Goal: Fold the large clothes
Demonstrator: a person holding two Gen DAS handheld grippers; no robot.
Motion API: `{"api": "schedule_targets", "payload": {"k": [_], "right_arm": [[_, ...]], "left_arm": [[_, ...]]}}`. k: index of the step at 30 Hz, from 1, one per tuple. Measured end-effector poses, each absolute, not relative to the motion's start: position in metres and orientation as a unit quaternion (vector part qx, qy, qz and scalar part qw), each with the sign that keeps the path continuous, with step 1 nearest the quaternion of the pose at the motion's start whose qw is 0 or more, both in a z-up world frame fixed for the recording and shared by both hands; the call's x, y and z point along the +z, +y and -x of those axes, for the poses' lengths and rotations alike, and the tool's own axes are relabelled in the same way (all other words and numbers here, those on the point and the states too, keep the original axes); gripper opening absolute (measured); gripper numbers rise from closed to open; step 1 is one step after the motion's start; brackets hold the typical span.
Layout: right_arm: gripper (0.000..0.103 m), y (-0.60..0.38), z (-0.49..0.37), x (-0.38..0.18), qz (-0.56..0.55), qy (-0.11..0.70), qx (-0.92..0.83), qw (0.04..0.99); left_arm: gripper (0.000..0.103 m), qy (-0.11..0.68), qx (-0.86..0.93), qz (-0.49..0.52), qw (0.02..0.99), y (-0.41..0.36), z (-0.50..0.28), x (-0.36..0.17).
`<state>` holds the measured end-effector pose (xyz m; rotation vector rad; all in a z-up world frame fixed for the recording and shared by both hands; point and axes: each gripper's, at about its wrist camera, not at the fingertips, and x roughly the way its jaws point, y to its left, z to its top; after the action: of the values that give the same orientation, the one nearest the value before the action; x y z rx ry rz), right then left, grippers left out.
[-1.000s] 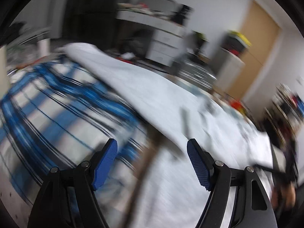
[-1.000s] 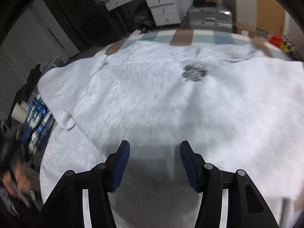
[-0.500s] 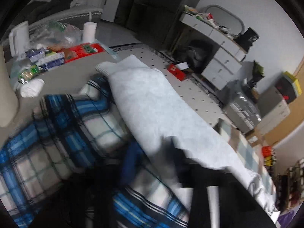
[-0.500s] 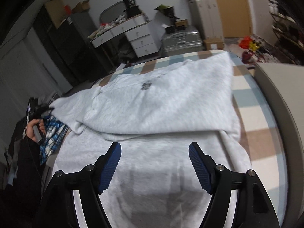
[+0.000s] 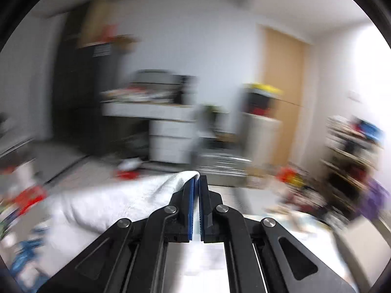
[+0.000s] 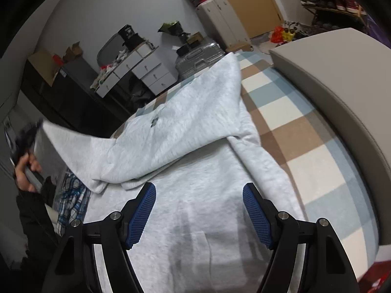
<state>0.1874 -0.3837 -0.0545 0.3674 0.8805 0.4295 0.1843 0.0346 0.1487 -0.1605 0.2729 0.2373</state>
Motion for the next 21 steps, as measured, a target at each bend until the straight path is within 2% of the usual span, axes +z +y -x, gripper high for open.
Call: {"api": "schedule_targets", "payload": {"k": [2, 4, 5, 7, 10, 17, 21], "right_arm": [[0.074, -0.394, -0.181, -0.055, -0.181, 0.422, 0.191, 0.867], [0.074, -0.404, -0.172, -0.055, -0.183, 0.425, 0.172, 0.870], [0.074, -0.410, -0.168, -0.055, -0.184, 0.425, 0.164, 0.871], [0.074, -0.424, -0.158, -0.052, -0.185, 0.424, 0.149, 0.874], [0.074, -0.445, -0.149, -0.050, -0.181, 0.422, 0.126, 0.879], [0.076, -0.425, -0.185, -0.055, -0.170, 0.427, 0.142, 0.877], [0.076, -0.376, -0.229, -0.044, -0.165, 0.412, 0.197, 0.874]], "left_arm": [[0.012, 0.184, 0.013, 0.065, 0.981, -0.037, -0.216, 0.139], [0.068, 0.231, -0.103, 0.067, 0.965, -0.090, -0.236, 0.113], [0.074, 0.247, -0.150, 0.071, 0.955, -0.114, -0.241, 0.092], [0.075, 0.284, -0.180, 0.062, 0.940, -0.145, -0.243, 0.047], [0.075, 0.338, -0.174, 0.064, 0.923, -0.139, -0.227, -0.007], [0.075, 0.306, -0.040, 0.062, 0.949, -0.074, -0.164, -0.033], [0.075, 0.300, 0.001, 0.113, 0.947, -0.058, -0.160, -0.052]]}}
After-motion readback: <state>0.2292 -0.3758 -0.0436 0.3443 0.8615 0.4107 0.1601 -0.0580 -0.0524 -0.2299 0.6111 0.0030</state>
